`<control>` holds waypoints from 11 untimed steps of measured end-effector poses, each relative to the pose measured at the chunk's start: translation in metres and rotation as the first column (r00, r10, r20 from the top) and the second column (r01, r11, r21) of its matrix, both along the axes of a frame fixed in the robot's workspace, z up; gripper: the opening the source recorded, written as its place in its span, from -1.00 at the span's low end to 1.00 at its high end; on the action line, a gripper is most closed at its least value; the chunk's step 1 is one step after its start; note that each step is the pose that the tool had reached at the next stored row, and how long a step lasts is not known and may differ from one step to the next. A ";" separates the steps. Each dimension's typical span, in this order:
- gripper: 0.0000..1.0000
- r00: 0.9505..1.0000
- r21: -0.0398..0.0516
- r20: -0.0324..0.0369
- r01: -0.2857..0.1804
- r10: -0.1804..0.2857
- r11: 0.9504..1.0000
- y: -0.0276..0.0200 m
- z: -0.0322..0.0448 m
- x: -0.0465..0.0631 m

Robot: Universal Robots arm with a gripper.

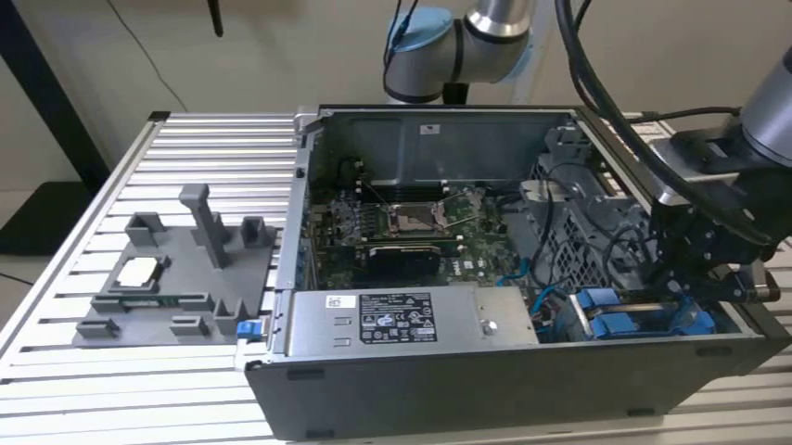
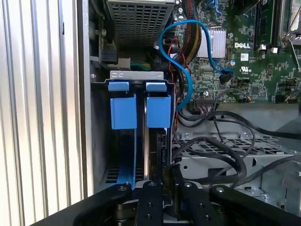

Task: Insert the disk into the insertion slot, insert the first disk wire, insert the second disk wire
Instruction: 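Insert the first disk wire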

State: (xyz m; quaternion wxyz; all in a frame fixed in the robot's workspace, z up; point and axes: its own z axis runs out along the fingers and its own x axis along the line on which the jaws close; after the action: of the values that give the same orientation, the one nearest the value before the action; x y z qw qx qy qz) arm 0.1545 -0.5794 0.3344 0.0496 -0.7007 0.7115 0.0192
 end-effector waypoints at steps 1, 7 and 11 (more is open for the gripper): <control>-0.62 1.000 0.000 0.000 0.002 -0.002 1.000 0.0000 -0.0003 0.000; -0.46 1.000 0.003 -0.003 0.011 -0.011 1.000 -0.0001 0.0010 0.000; -0.46 1.000 0.004 -0.006 0.013 -0.013 1.000 0.0000 0.0130 0.000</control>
State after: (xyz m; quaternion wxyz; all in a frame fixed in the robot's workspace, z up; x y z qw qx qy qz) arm 0.1545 -0.5794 0.3474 0.0489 -0.6958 0.7162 0.0223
